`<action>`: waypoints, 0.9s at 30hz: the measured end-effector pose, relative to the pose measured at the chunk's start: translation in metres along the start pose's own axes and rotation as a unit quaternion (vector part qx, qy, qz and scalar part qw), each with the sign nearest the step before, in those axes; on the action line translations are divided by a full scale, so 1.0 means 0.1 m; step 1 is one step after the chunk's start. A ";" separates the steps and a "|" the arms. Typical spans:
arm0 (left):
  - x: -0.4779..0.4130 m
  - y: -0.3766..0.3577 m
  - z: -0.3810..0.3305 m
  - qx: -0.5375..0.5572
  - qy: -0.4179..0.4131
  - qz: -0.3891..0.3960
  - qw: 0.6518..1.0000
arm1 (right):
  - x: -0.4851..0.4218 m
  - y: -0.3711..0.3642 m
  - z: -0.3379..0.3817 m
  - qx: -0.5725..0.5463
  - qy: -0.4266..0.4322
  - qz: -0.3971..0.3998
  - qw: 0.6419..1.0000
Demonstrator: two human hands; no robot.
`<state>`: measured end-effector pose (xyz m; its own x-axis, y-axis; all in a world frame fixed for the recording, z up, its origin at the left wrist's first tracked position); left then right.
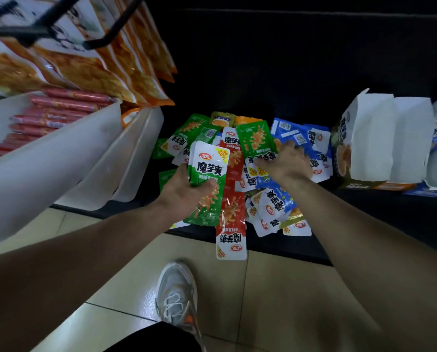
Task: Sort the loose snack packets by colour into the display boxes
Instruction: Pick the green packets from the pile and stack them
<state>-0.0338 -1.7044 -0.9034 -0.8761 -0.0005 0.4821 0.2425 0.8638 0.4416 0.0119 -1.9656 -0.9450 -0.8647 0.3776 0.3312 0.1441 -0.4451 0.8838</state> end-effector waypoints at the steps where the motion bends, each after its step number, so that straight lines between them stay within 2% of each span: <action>1: -0.02 -0.01 0.02 0.000 -0.002 0.003 1.000 | -0.02 -0.01 0.01 0.012 -0.001 -0.001 1.000; 5: -0.03 -0.03 0.06 -0.004 -0.008 0.006 1.000 | -0.08 0.00 0.05 -0.001 0.010 -0.022 1.000; 8: -0.05 -0.01 0.06 -0.001 -0.009 -0.002 1.000 | -0.07 0.10 0.03 -0.113 0.027 -0.033 0.993; 12: -0.08 0.00 0.00 0.002 -0.017 -0.003 1.000 | 0.02 0.36 -0.11 -0.309 0.039 -0.053 0.949; 16: -0.05 0.11 -0.27 -0.011 -0.056 -0.008 0.998 | 0.20 0.80 -0.20 -0.403 0.043 -0.049 0.913; 20: 0.15 0.24 -0.73 -0.033 -0.092 0.000 0.995 | 0.57 1.43 -0.15 -0.393 0.097 0.028 0.914; 24: 0.69 0.16 -1.28 -0.021 -0.105 0.071 0.992 | 1.21 2.08 -0.07 -0.294 0.172 0.137 0.930; 27: 1.32 -0.04 -1.56 -0.009 -0.109 0.108 0.988 | 1.77 2.47 -0.13 -0.291 0.178 0.172 0.924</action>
<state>-0.0854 -1.7865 -0.7234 -0.8716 0.2926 0.3933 0.4390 0.8229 0.3607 -0.1119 -2.0194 -0.6728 -0.9342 -0.1122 0.3387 0.2465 -0.8894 0.3851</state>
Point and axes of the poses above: each hand's wrist, its own x-axis away from the middle knuckle, its own y-axis out of the back of the hand, z = x × y, the point moved 7 cm from there along -x, towards the middle knuckle, and after that the axes turned 4 degrees about x, right-handed, at the moved point
